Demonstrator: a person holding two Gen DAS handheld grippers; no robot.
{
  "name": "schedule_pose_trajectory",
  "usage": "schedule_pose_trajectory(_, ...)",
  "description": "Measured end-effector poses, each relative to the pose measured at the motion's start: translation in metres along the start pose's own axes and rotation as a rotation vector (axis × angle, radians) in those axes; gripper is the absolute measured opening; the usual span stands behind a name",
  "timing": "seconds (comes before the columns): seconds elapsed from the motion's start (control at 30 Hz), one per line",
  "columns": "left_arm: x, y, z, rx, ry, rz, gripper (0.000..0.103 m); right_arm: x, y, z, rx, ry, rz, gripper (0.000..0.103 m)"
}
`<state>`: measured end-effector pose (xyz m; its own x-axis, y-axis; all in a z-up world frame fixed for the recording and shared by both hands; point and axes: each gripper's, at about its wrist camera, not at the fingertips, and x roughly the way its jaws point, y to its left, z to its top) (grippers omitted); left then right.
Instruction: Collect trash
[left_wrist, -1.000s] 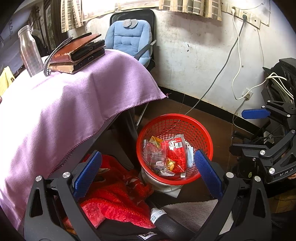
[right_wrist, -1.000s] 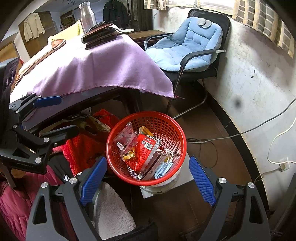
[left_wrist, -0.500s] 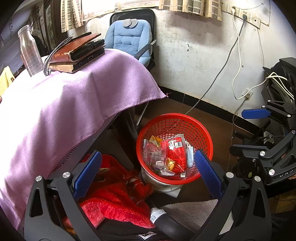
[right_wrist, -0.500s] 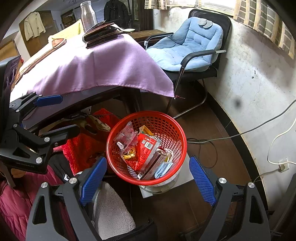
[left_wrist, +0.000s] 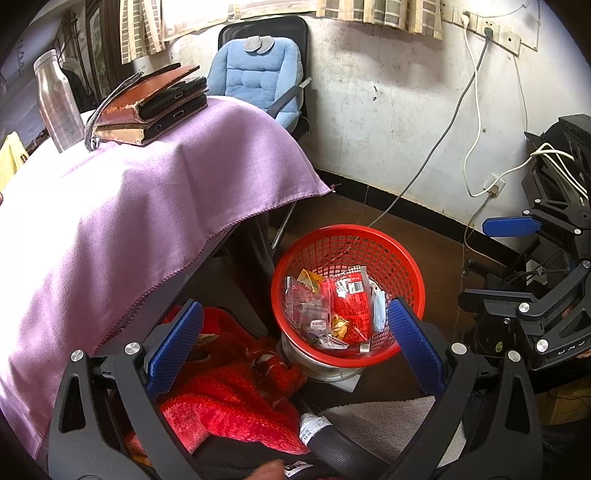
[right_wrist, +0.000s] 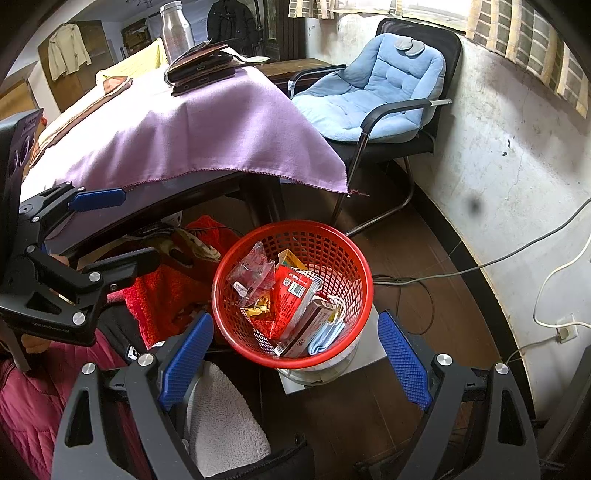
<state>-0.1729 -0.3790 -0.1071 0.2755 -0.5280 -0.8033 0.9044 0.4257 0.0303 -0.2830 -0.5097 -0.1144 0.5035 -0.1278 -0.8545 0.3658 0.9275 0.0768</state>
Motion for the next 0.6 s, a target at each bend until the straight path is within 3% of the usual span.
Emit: schedule_pose_trajectory(0.6,-0.0004,-0.0051,0.0017,0.019,-0.001,0.002,0.096,0.0012,0.0017,-0.0001,-0.001,0.003,-0.002,0.089)
